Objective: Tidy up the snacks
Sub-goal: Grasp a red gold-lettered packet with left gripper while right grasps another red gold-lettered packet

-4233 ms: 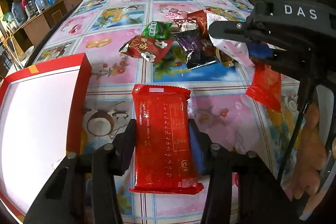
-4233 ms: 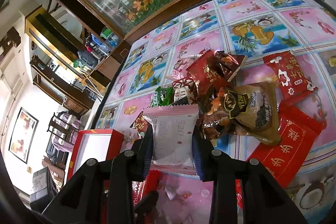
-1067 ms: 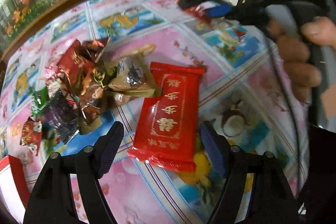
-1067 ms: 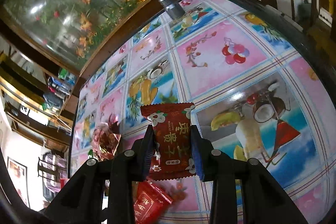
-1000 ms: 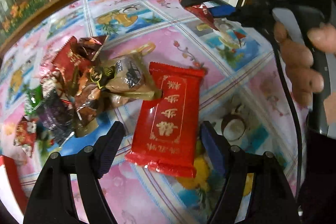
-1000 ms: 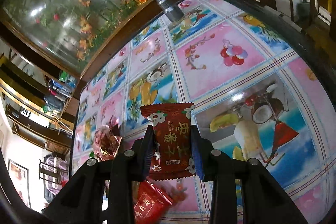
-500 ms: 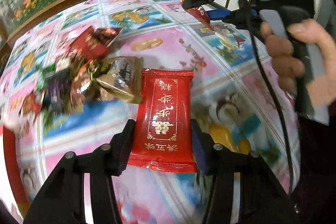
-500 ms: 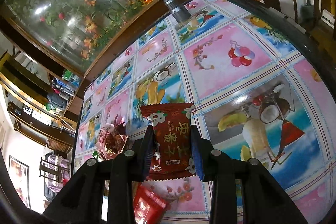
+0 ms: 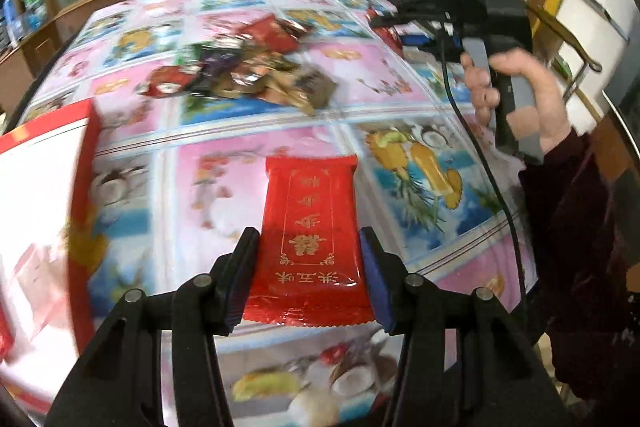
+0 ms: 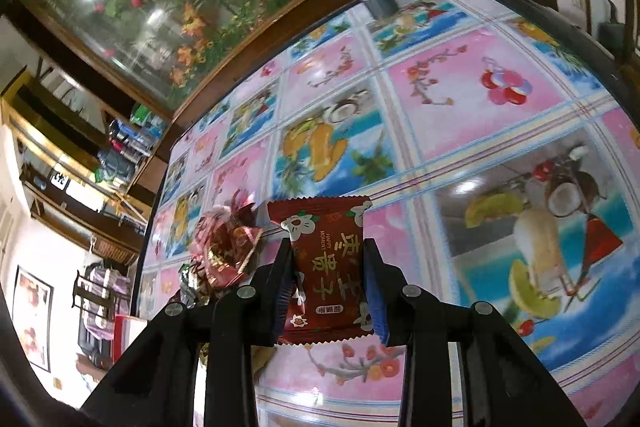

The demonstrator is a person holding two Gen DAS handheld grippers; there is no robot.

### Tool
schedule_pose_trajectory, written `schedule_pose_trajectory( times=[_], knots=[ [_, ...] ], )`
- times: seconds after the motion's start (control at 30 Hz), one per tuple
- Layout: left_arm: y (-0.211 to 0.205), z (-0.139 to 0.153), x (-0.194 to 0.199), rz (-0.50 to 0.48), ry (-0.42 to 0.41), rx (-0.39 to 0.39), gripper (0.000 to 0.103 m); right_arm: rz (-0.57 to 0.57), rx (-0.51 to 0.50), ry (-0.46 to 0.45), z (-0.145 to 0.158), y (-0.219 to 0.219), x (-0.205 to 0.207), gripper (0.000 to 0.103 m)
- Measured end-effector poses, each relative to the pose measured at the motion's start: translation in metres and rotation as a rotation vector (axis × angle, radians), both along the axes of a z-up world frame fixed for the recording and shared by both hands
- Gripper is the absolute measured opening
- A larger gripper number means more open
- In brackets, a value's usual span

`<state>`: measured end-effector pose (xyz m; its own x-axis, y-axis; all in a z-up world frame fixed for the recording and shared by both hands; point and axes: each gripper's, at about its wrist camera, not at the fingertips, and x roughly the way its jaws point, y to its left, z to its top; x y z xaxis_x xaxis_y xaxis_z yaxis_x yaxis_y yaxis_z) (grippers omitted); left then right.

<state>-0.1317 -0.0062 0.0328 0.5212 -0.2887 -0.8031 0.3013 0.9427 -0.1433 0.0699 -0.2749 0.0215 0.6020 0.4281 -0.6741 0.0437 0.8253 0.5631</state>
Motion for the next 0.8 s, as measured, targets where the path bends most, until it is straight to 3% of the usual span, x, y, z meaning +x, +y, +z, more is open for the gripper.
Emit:
schedule_pose_trajectory(
  times=[0.07,0.17,0.37,0.43,0.5,0.6,0.73,0.8],
  knots=[
    [0.011,0.006,-0.006,0.025,-0.021,-0.009,0.048,0.024,0.000,-0.011,-0.001,0.007,0.000,0.034],
    [0.023,0.006,-0.007,0.040,-0.011,-0.014,0.018,0.051,0.019,-0.018,-0.003,0.017,-0.002,0.034],
    [0.024,-0.012,-0.009,0.040,0.020,0.021,0.019,0.077,-0.002,-0.040,-0.003,0.038,-0.010,0.034],
    [0.027,-0.010,-0.009,0.041,0.024,0.013,0.029,0.076,-0.021,-0.048,-0.003,0.040,-0.010,0.034],
    [0.030,-0.010,-0.007,0.071,0.047,-0.010,0.067,0.069,-0.020,-0.043,-0.004,0.038,-0.008,0.034],
    [0.027,-0.010,-0.005,0.082,0.055,-0.063,0.069,0.064,-0.015,-0.047,-0.003,0.035,-0.009,0.034],
    [0.009,-0.016,0.000,0.082,0.038,0.030,0.069,0.076,-0.020,-0.056,-0.001,0.037,-0.010,0.034],
    [0.006,-0.023,0.003,0.086,0.051,0.040,0.069,0.081,-0.022,-0.061,0.001,0.038,-0.011,0.034]
  ],
)
